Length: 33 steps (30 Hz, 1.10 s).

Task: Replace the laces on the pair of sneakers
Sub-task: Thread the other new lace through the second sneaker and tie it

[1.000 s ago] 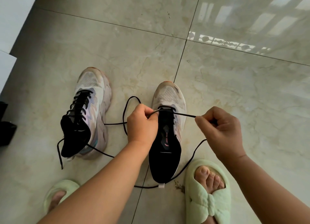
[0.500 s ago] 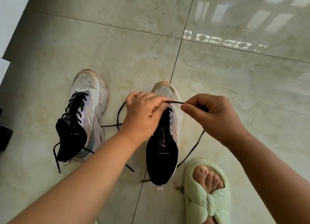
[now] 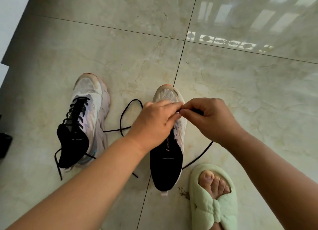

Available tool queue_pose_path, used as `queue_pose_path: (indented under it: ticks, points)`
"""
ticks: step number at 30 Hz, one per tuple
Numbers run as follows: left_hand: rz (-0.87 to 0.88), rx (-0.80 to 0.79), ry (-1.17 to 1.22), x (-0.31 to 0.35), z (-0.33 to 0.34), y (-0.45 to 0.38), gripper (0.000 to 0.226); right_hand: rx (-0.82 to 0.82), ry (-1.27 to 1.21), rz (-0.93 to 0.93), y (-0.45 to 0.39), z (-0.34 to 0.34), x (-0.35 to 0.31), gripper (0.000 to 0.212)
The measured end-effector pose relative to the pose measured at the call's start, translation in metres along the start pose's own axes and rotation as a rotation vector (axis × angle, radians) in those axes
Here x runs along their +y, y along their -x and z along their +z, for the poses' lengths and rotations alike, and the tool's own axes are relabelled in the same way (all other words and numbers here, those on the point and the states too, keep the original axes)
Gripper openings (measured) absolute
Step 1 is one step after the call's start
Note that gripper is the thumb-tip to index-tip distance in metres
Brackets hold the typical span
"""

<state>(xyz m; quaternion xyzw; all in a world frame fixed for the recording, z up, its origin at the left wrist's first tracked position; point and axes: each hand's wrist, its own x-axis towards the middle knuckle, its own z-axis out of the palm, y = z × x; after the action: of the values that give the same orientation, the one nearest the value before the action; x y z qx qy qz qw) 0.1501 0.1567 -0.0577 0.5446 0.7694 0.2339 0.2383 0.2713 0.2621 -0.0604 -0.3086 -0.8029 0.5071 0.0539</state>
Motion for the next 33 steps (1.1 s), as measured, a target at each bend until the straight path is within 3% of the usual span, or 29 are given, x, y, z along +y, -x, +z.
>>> queue_pose_path:
  ticks: [3,5,8,12,15,19,22,27,30,33]
  points:
    - [-0.115,0.14,-0.104,-0.018,-0.005,0.005,0.022,-0.01,-0.011,0.05,0.001,-0.003,0.004,0.011]
    - [-0.336,0.197,-0.227,-0.037,-0.011,0.006,0.022,0.015,-0.034,0.092,0.002,-0.006,0.008,0.011]
    - [-0.548,0.058,-0.446,-0.054,-0.018,0.01,0.025,0.021,-0.046,0.129,0.003,-0.008,0.012,0.01]
    - [-0.188,0.045,-0.311,-0.03,-0.004,0.013,0.042,-0.022,-0.035,0.117,0.001,-0.001,0.007,0.009]
    - [-0.007,0.064,-0.237,-0.005,0.011,0.009,0.031,-0.039,0.009,0.078,-0.002,0.002,0.004,0.013]
    - [-0.155,0.176,-0.292,-0.015,0.007,0.003,0.017,-0.027,-0.065,0.13,0.001,-0.003,0.005,0.015]
    - [-0.332,0.165,-0.412,-0.034,0.0,0.003,0.021,-0.075,-0.186,0.172,0.005,-0.009,0.007,0.025]
    - [-0.445,0.169,-0.464,-0.051,-0.002,0.007,0.023,-0.163,-0.379,0.217,0.008,-0.014,0.011,0.039]
    - [-0.424,0.148,-0.413,-0.047,0.0,0.007,0.023,-0.186,-0.469,0.193,0.009,-0.013,0.014,0.043]
    - [-0.3,0.175,-0.322,-0.032,0.005,0.01,0.03,-0.161,-0.395,0.143,0.011,-0.008,0.013,0.034]
